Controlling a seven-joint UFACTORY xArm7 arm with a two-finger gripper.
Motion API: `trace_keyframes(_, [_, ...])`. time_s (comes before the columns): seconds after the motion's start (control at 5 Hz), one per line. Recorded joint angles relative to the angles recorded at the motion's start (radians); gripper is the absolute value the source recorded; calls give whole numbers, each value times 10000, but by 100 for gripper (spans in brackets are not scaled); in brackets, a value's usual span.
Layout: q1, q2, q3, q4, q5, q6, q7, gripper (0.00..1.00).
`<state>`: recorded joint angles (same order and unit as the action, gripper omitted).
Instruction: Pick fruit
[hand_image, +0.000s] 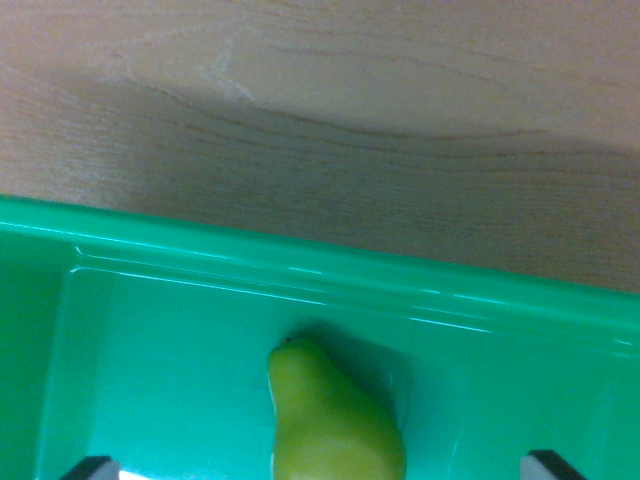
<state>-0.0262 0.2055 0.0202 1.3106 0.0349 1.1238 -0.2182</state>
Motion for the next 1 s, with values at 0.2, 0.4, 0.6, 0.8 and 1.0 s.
trace_keyframes(0.2, [0, 0, 0, 0, 0, 0, 0, 0])
trace_keyframes(0.4, [-21, 148, 2, -314, -4, -461, -298, 0])
trace_keyframes(0.6, [-21, 148, 2, -314, -4, -461, -298, 0])
trace_keyframes(0.8, [-43, 301, 3, -637, -8, -935, -605, 0])
trace_keyframes(1.0, [-43, 301, 3, -637, -8, -935, -605, 0])
